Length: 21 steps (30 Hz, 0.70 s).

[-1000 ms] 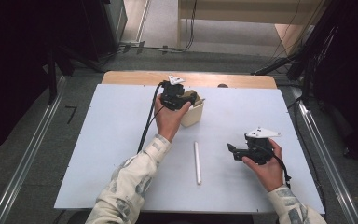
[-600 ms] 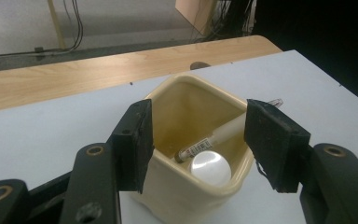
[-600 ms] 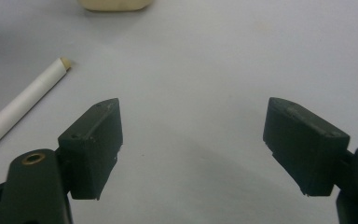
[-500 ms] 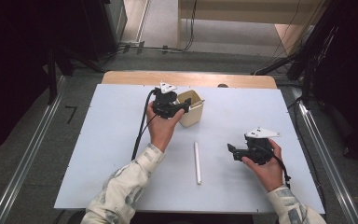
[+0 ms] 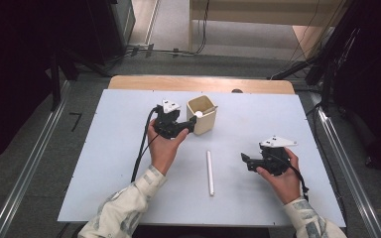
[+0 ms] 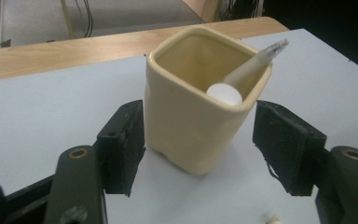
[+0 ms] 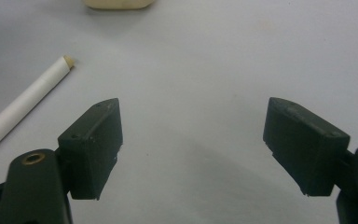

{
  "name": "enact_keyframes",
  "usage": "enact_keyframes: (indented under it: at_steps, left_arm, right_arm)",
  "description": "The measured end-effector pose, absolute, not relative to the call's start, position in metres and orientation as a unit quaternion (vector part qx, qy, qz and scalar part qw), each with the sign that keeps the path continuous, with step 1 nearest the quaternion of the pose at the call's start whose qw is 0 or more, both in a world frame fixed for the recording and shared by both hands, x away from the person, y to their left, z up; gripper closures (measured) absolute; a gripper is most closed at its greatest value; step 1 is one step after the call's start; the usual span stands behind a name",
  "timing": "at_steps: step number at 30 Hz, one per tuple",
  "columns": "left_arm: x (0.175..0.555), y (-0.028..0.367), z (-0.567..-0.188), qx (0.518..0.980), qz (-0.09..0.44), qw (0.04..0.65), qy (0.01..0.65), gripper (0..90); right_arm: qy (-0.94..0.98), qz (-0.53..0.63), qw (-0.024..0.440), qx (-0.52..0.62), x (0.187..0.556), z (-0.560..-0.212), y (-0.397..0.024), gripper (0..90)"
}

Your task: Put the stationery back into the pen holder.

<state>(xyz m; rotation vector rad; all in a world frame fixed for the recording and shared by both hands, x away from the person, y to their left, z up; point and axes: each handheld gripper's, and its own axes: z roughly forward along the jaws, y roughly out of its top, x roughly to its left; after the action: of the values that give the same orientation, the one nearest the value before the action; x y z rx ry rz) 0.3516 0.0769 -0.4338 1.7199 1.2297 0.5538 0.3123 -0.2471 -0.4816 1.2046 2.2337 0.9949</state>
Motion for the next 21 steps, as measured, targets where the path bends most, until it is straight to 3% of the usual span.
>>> enact_keyframes:
  at_steps: [21]
  left_arm:
    - [0.316,0.122,-0.48,0.695,0.196,0.423,0.547,27.5]
  right_arm:
    - [0.807,0.357,0.203,0.425,0.307,-0.482,-0.239,18.1]
